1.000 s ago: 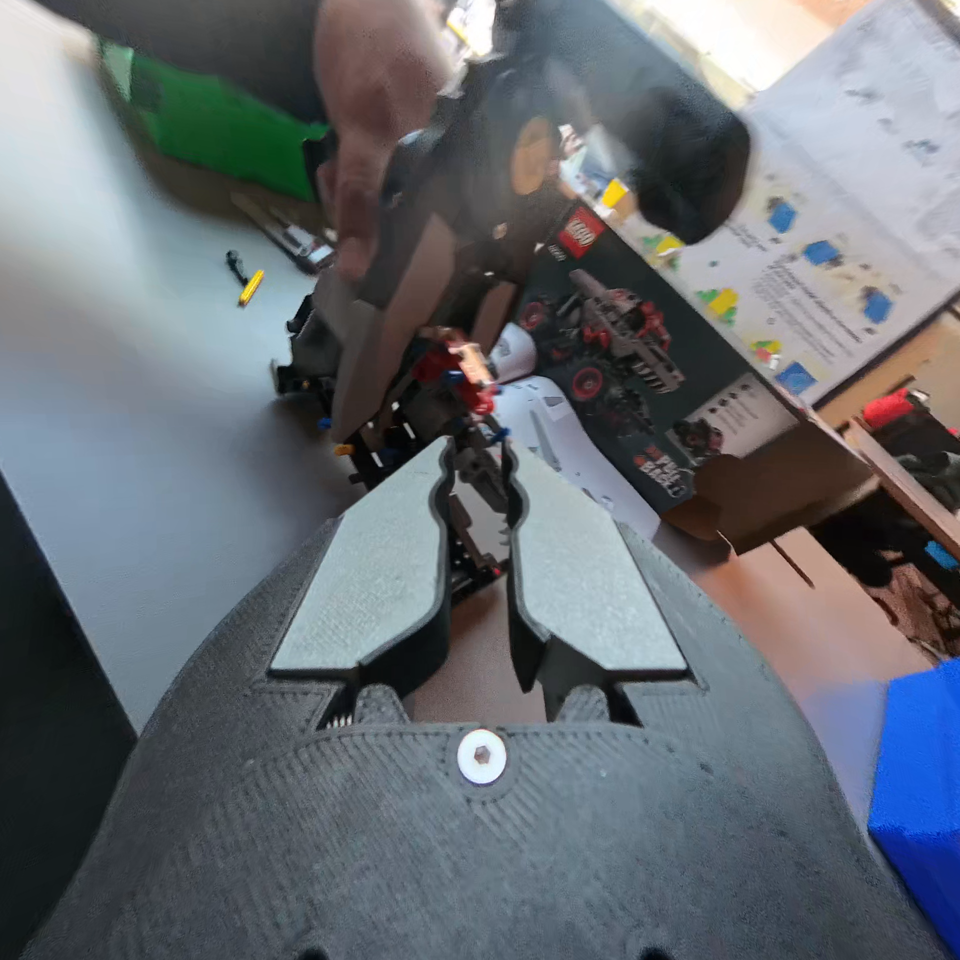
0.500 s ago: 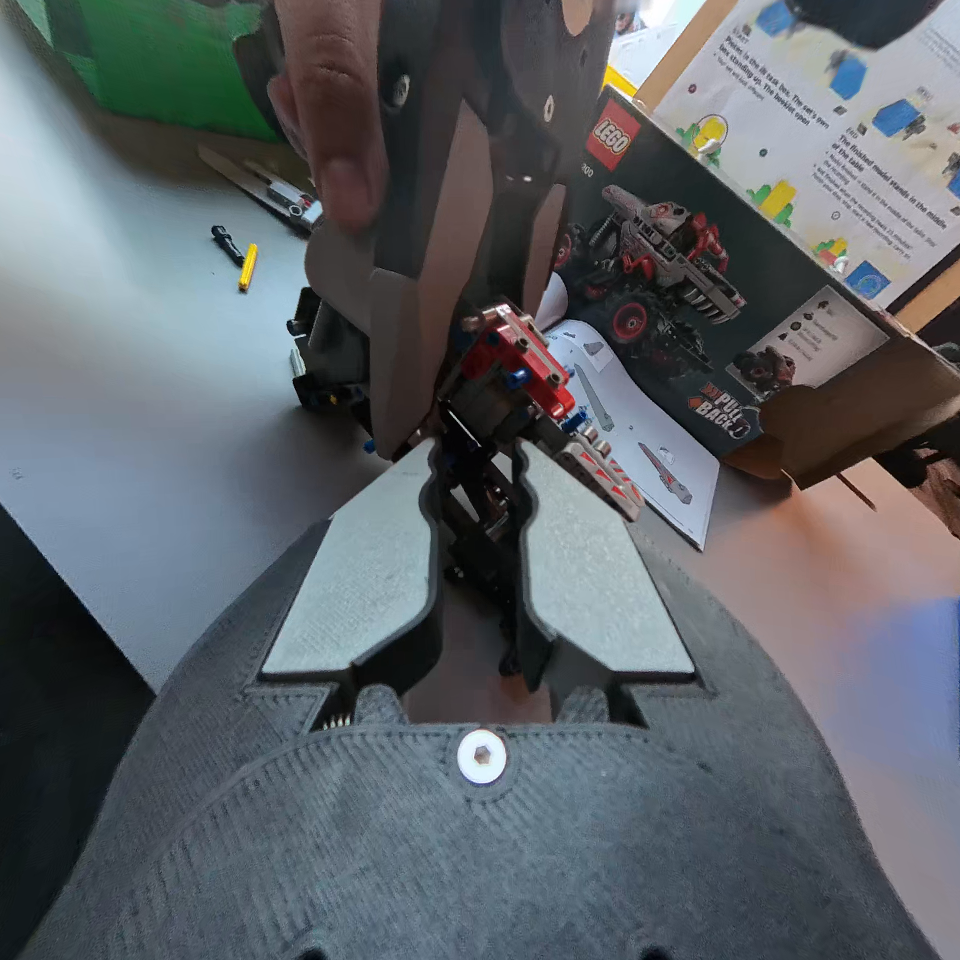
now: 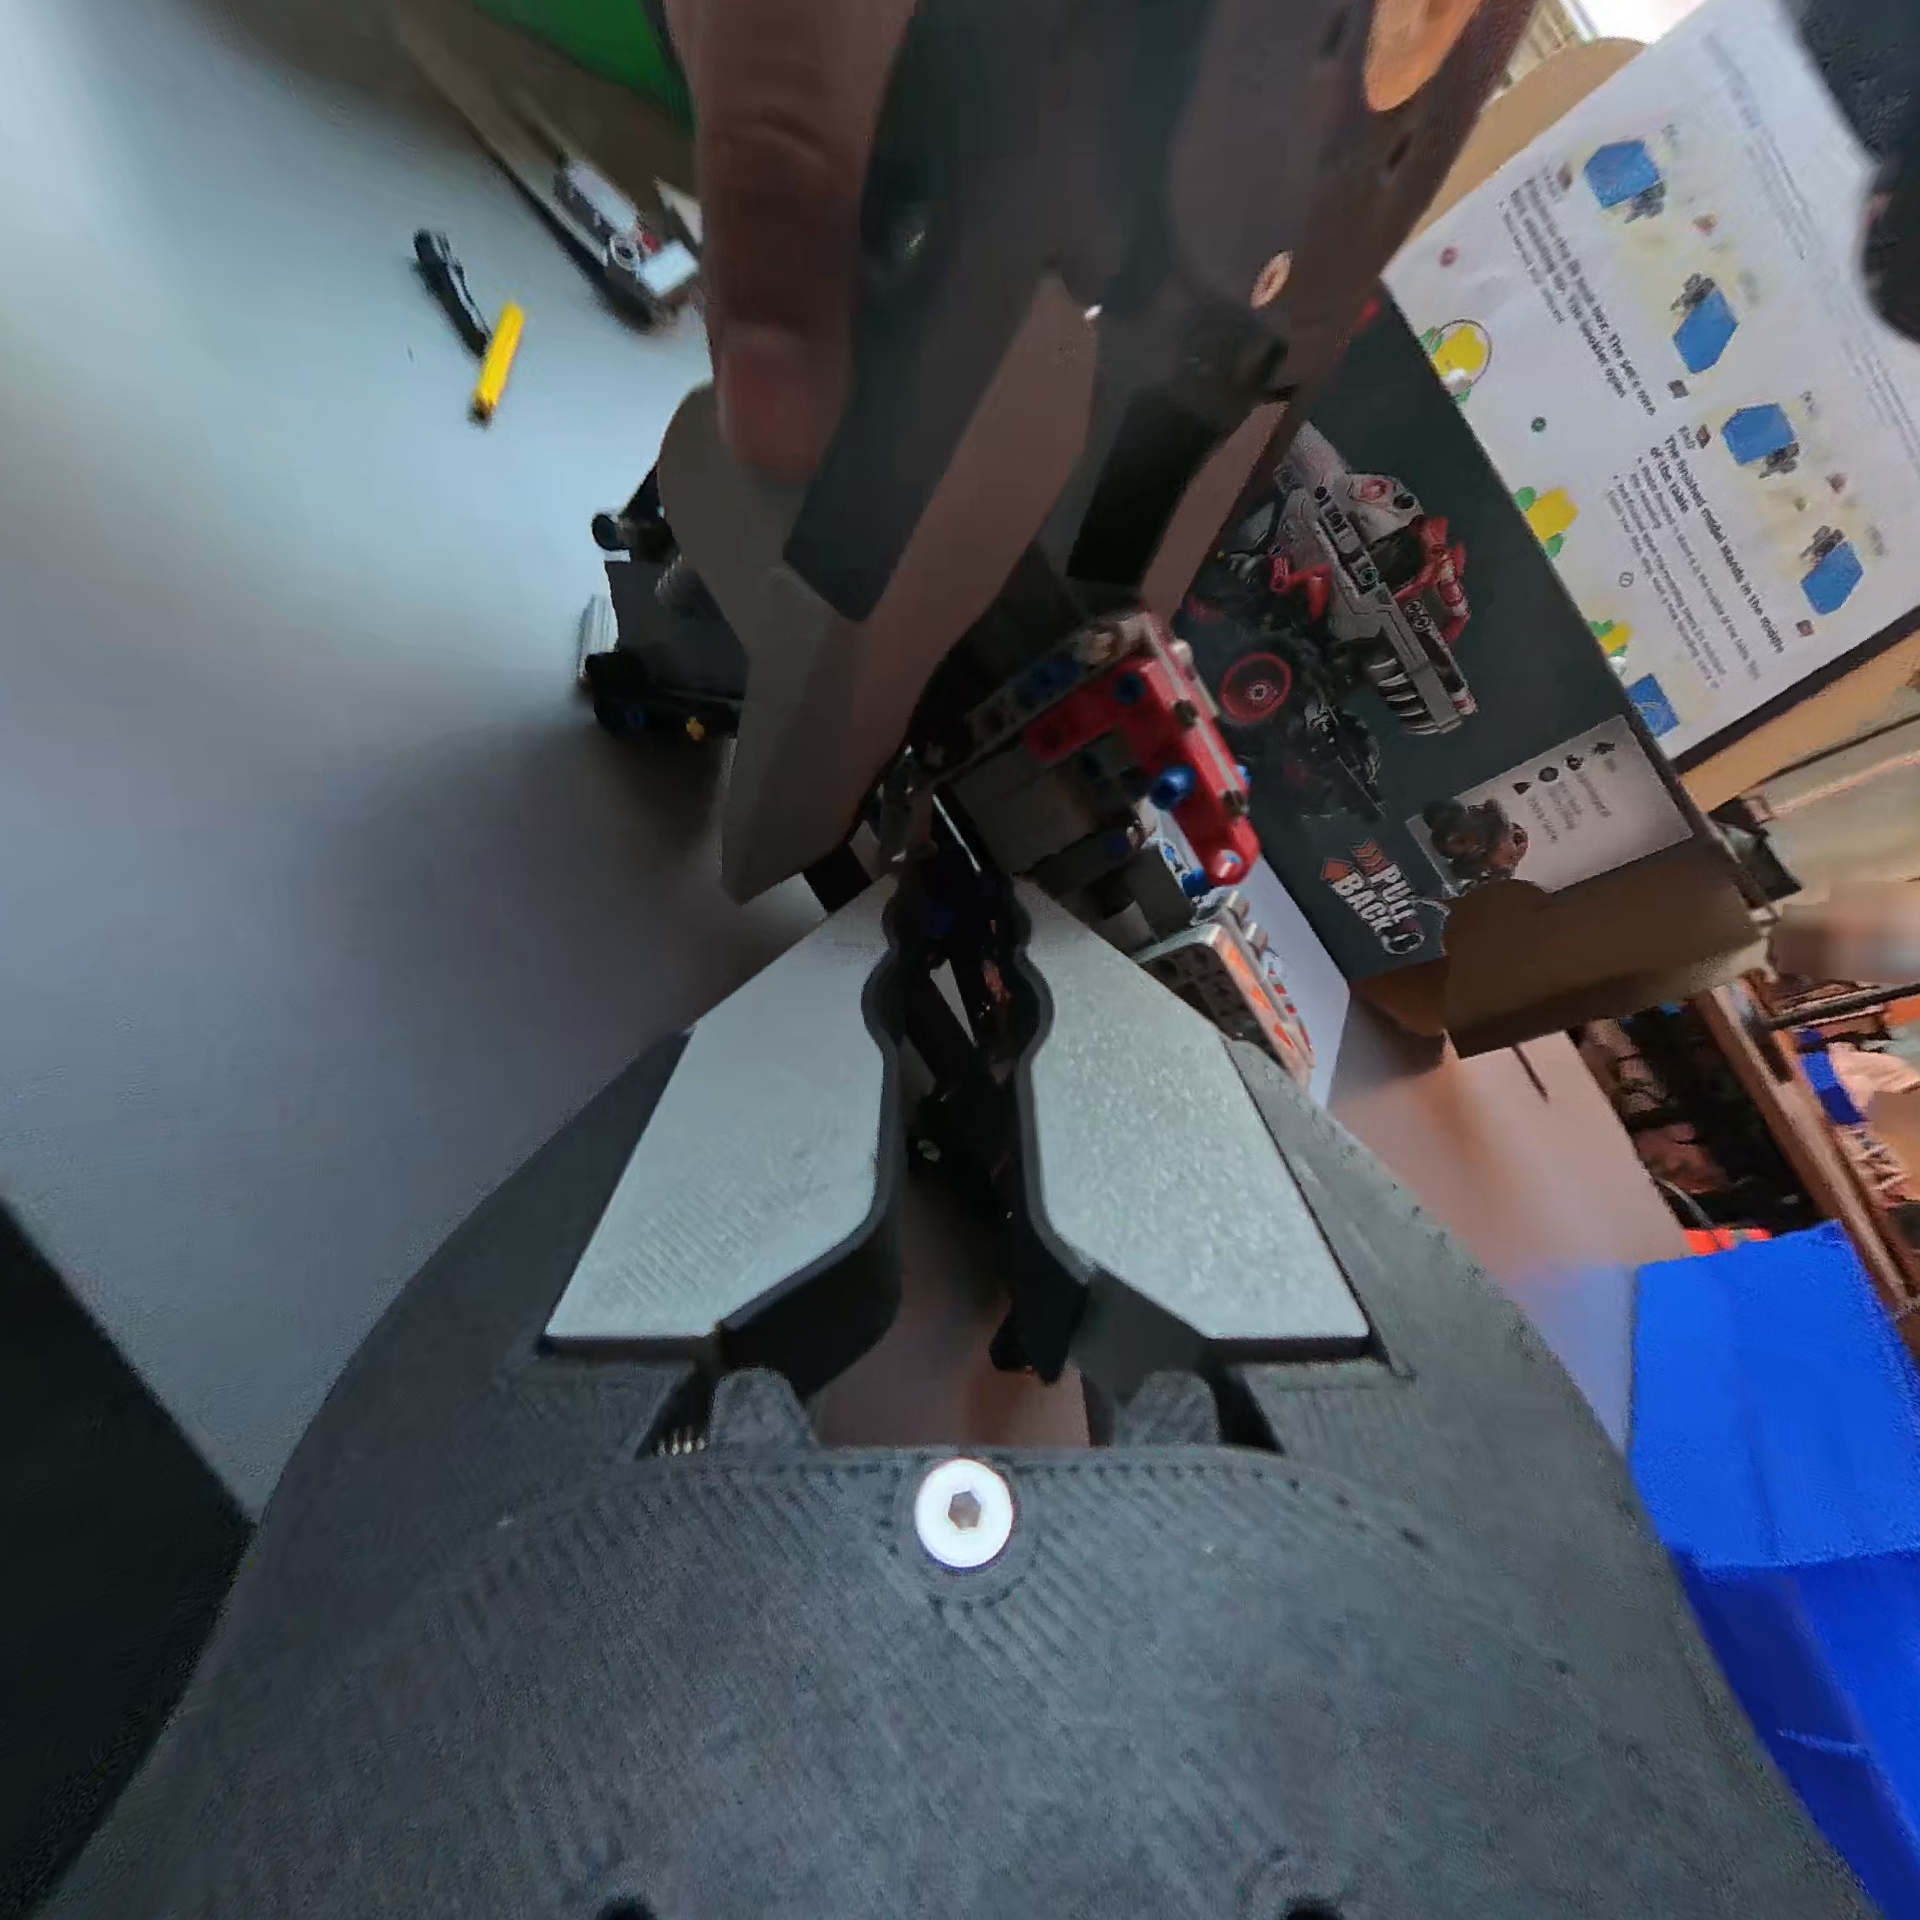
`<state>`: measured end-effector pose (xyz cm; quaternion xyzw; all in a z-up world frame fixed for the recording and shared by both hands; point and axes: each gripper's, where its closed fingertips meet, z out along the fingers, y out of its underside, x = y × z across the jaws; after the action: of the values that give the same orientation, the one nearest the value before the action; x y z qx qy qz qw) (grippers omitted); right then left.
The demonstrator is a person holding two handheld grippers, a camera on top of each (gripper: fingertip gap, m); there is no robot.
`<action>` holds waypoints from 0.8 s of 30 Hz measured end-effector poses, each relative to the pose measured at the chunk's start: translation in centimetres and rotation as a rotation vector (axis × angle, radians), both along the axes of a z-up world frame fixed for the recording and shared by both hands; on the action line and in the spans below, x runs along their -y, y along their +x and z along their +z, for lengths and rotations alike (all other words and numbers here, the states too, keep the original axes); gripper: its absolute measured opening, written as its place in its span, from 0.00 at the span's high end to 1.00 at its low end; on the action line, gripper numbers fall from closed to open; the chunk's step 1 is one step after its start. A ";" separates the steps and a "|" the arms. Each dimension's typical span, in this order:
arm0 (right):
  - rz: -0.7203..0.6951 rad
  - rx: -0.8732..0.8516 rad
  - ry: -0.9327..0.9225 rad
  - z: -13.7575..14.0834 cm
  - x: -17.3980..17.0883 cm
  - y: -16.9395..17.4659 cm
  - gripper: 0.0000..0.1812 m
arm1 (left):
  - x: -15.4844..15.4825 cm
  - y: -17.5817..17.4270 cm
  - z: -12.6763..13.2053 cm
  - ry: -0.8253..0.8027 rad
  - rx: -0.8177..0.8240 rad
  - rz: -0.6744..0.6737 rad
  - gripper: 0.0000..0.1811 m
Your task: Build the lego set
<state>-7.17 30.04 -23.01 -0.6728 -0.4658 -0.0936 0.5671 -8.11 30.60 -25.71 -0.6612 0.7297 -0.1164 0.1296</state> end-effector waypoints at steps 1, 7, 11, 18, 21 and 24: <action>-0.001 0.028 0.008 -0.3 -0.3 0.0 0.93 | 0.0 0.0 0.0 -0.010 -0.004 0.005 0.61; 0.021 0.150 0.080 -0.3 -0.9 0.0 0.93 | 0.0 -0.1 0.0 -0.015 -0.010 0.011 0.61; 0.061 0.299 0.171 -0.3 -1.2 -0.2 0.98 | 0.0 0.0 0.0 -0.025 0.003 0.028 0.61; 0.061 0.420 0.192 -0.4 -1.6 -0.5 0.98 | -0.1 0.1 0.0 -0.073 0.014 0.067 0.62; 0.074 0.425 0.201 -0.1 -2.1 -0.4 0.97 | -0.3 0.1 0.0 -0.081 0.016 0.073 0.62; 0.048 0.390 0.192 -0.4 -2.2 -0.5 0.98 | -0.4 0.1 0.0 -0.085 0.022 0.087 0.62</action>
<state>-7.68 32.29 -23.38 -0.5737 -0.5715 -0.2524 0.5297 -7.99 31.05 -25.68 -0.6959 0.6931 -0.1487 0.1146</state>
